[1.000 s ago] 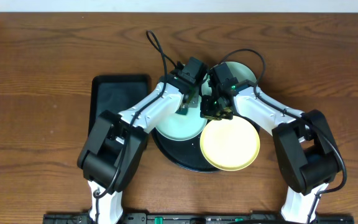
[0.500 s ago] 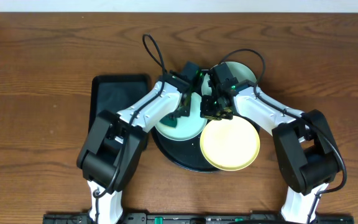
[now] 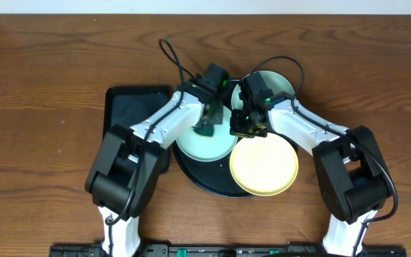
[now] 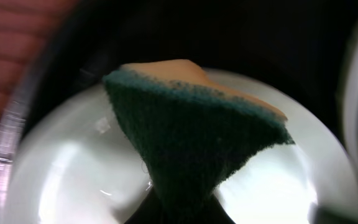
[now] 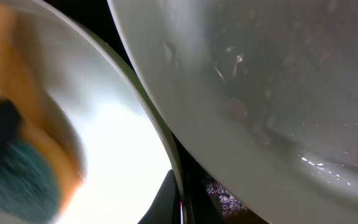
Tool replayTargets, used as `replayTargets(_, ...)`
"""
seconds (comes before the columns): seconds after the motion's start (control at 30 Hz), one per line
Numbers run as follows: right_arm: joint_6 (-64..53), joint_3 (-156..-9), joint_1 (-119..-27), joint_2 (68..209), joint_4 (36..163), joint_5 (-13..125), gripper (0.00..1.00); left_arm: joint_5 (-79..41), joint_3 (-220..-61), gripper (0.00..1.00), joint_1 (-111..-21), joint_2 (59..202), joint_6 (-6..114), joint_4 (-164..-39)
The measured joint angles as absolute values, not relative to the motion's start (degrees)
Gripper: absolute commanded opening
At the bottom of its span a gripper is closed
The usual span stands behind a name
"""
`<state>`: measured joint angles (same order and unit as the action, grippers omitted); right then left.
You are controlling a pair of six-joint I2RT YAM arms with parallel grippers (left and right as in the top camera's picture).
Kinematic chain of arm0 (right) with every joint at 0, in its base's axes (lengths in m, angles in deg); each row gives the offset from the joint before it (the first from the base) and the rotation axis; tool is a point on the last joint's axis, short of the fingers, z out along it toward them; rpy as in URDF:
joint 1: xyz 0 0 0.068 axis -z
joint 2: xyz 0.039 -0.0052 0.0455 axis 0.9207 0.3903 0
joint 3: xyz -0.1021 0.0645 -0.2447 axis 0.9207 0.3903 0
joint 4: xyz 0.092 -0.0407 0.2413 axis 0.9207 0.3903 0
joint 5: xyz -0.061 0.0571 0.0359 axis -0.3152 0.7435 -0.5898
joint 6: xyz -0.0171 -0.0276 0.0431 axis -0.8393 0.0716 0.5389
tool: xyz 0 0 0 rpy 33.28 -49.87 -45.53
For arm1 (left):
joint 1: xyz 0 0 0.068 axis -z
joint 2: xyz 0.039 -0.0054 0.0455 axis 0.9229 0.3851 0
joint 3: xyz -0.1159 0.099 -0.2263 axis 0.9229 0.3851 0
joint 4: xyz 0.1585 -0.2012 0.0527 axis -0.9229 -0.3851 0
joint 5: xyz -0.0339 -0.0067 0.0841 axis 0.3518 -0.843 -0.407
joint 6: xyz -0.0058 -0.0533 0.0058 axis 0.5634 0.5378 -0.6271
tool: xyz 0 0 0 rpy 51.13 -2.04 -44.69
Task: Clean dirty plates on tray and stack at the side
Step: 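Scrub the left mint plate with the sponge while right gripper holds plate, then lift the sponge with the left gripper back over the small tray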
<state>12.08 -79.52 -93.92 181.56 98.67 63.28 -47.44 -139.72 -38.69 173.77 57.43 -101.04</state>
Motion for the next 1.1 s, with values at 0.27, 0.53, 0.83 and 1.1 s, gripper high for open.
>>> replayTargets(0.27,12.08,-79.5,-93.95,181.56,98.67,63.37,0.01,-51.9,-139.74,0.08,-39.82,173.77,58.72,-106.46)
replayTargets(0.53,12.1,-79.5,-93.95,181.56,98.67,63.39,0.01,-41.21,-139.74,0.07,-39.78,173.77,55.59,-112.38)
replayTargets(0.83,12.08,-79.48,-93.95,181.56,98.65,63.41,0.01,-38.09,-139.72,0.07,-39.36,173.77,53.58,-100.58)
replayTargets(1.1,12.08,-79.48,-93.92,181.56,98.65,63.43,0.01,-46.06,-145.38,0.08,-41.96,173.77,53.54,-110.22)
